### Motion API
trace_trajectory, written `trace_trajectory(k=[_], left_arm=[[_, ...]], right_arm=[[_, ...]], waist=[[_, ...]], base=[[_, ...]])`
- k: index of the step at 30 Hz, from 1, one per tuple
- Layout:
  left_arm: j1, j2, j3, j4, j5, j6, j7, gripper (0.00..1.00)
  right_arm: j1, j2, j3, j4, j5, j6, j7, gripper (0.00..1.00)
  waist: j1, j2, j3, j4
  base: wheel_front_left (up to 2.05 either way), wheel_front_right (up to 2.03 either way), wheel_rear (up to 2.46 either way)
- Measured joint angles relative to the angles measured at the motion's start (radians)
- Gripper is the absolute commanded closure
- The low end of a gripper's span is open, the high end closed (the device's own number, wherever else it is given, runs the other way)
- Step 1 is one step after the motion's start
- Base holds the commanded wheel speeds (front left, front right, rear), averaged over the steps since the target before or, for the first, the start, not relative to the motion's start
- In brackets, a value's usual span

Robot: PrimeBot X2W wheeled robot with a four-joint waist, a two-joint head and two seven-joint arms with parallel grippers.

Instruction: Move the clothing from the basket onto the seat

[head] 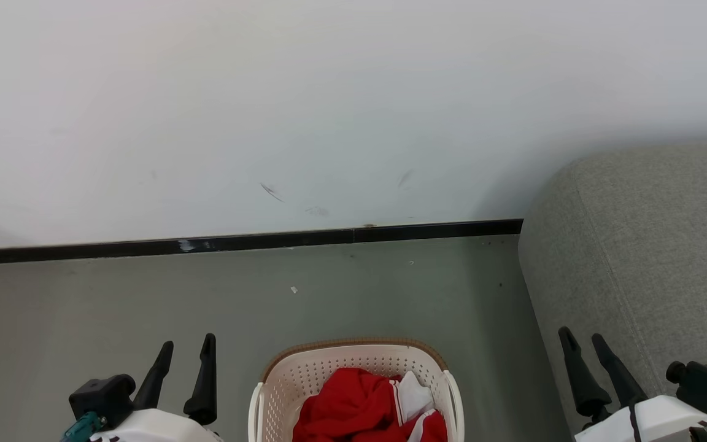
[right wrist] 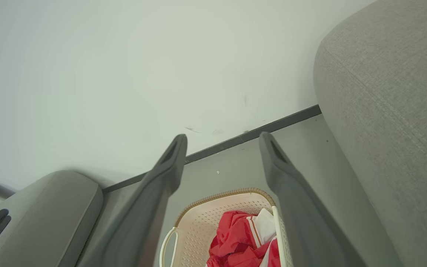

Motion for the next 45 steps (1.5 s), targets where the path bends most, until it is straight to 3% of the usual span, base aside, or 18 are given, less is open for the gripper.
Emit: trace_trajectory(k=[37, 45], left_arm=[[0.000, 0.002, -0.039, 0.010, 0.449, 0.087, -0.128, 0.00], [0.000, -0.003, -0.023, 0.025, 0.440, 0.087, -0.129, 0.00]], right_arm=[[0.038, 0.042, -0.031, -0.061, -0.583, 0.001, -0.070, 0.00], [0.039, 0.043, -0.033, -0.063, -0.587, 0.001, -0.070, 0.00]], waist=[[-0.0007, 0.0000, 0.005, -0.007], [-0.0007, 0.0000, 0.008, -0.009]], base=[[0.00, 0.00, 0.00], [0.00, 0.00, 0.00]])
